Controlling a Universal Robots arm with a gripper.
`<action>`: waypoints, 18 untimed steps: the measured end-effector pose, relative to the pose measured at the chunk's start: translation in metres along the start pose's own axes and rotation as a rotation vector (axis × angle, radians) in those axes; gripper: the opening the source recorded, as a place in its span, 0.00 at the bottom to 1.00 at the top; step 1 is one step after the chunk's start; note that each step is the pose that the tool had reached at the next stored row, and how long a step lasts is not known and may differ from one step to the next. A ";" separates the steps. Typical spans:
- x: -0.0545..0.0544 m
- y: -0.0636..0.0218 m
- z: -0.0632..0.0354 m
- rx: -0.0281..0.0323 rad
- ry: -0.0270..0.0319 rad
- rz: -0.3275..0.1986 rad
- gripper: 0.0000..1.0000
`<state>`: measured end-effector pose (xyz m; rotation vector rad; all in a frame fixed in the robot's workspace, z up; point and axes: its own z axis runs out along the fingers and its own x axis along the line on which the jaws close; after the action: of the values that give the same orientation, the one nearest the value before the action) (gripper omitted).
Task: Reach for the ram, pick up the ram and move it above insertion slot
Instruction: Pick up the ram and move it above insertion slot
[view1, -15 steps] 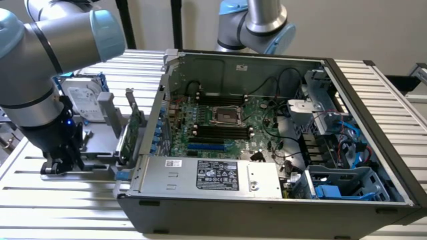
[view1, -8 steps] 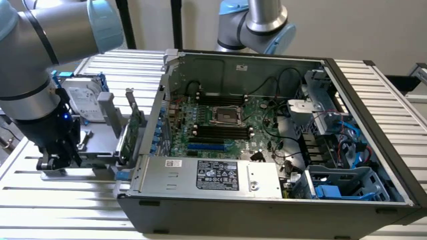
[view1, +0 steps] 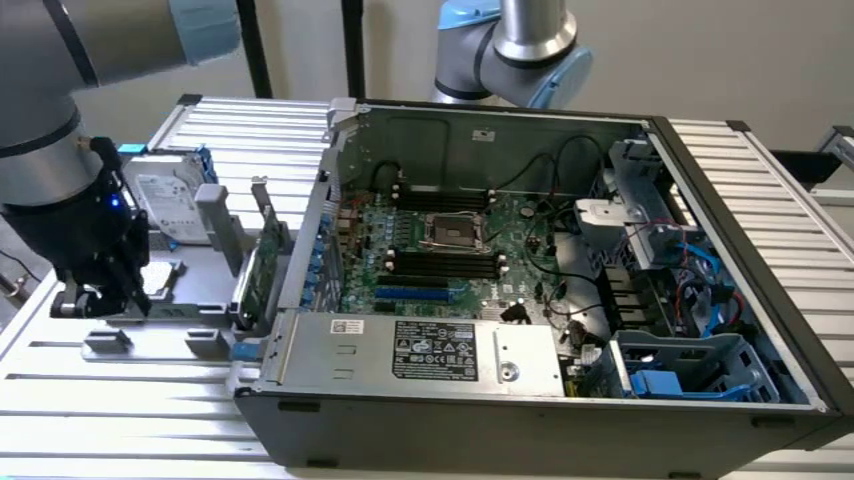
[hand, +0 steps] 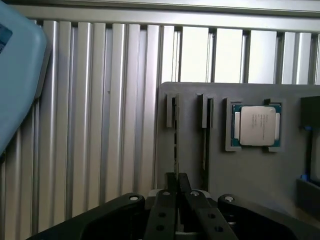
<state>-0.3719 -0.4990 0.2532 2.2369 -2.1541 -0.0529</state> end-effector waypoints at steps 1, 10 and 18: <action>0.000 -0.0003 -0.0045 -0.0004 -0.0001 0.000 0.13; 0.000 -0.0095 -0.0459 -0.0029 0.0000 -0.003 0.13; 0.001 -0.0255 -0.0831 -0.0070 -0.0001 -0.006 0.13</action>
<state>-0.3423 -0.4989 0.3349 2.2399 -2.1438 -0.0606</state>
